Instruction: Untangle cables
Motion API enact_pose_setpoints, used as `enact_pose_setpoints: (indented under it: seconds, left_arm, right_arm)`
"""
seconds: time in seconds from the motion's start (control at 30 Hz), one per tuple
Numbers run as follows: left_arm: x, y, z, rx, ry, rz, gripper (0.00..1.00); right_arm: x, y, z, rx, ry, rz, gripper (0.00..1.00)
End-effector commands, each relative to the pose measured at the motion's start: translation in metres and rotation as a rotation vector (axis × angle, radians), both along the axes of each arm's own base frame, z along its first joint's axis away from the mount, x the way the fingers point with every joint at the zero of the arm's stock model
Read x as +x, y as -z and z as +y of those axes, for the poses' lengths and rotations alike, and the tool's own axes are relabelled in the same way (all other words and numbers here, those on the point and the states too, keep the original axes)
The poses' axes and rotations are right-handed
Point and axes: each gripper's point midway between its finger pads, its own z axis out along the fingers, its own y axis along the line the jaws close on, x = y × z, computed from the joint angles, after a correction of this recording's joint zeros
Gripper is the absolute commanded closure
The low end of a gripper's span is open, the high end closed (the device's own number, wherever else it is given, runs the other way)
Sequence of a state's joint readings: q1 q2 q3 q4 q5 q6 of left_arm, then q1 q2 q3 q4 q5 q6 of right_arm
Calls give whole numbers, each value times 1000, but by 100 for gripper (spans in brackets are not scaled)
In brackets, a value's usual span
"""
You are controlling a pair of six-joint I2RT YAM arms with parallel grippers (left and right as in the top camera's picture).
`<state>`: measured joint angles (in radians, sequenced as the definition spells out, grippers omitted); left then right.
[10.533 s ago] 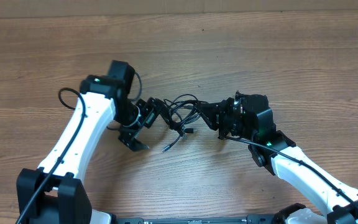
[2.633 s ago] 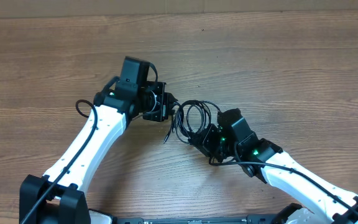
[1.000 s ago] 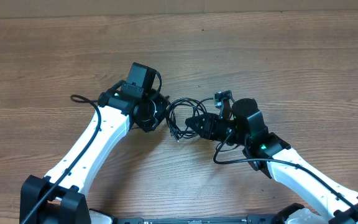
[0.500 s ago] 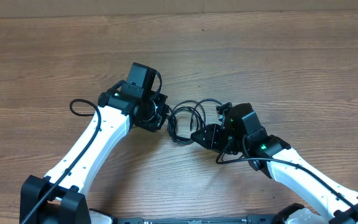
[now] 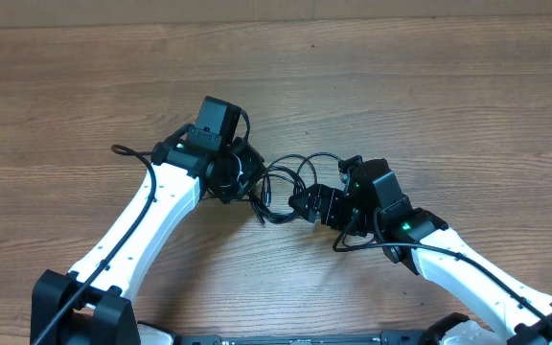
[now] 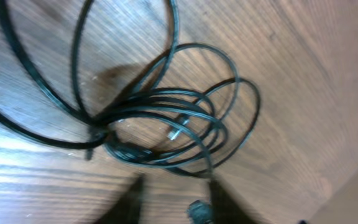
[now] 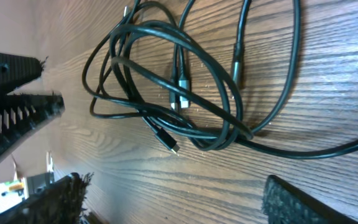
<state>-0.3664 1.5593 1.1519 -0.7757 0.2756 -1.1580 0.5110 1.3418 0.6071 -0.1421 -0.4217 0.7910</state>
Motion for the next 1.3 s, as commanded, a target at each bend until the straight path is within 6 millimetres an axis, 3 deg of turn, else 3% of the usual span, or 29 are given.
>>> enact_pose_setpoints:
  seconds: [0.0,0.03,0.17,0.37,0.47,0.57,0.77,0.83,0.87,0.97,1.0,1.03,1.13,1.27]
  left_arm:
    - [-1,-8,10,78,78,-60,48]
    - [-3,-6,13,94,75,-48,44]
    - [-19,2,22,119,24,40,43]
    - [-42,24,35,133,-238,206,35]
    - [-48,37,43,141,-387,257,24]
    - [-42,45,43,123,-456,247,11]
    - [-15,58,38,85,-467,139,12]
    - [-9,62,38,94,-473,124,28]
    - [-8,68,39,103,-475,130,51]
    - [-11,83,40,137,-447,162,72]
    - [-13,90,40,154,-419,175,88]
    - [-14,92,40,162,-403,178,96]
    - [-6,92,44,184,-346,131,96]
    - [20,72,35,136,-147,-12,96]
  right_arm:
    - [6,-5,-1,-4,14,-30,8]
    - [6,-5,-1,-4,14,-30,7]
    - [7,-4,-2,-11,22,-33,4]
    - [8,-3,-4,-22,29,-31,2]
    - [6,-1,-5,-28,29,-20,2]
    - [3,2,-7,-38,29,-4,1]
    - [2,3,-7,-41,29,2,1]
    - [2,3,-7,-41,29,1,1]
    - [2,3,-7,-41,28,2,1]
    - [2,3,-7,-41,28,1,0]
    - [2,3,-7,-42,24,-3,0]
    - [2,3,-7,-44,20,-7,0]
    - [1,2,-6,-47,-9,-24,0]
    - [-3,0,-2,-33,-54,-33,0]
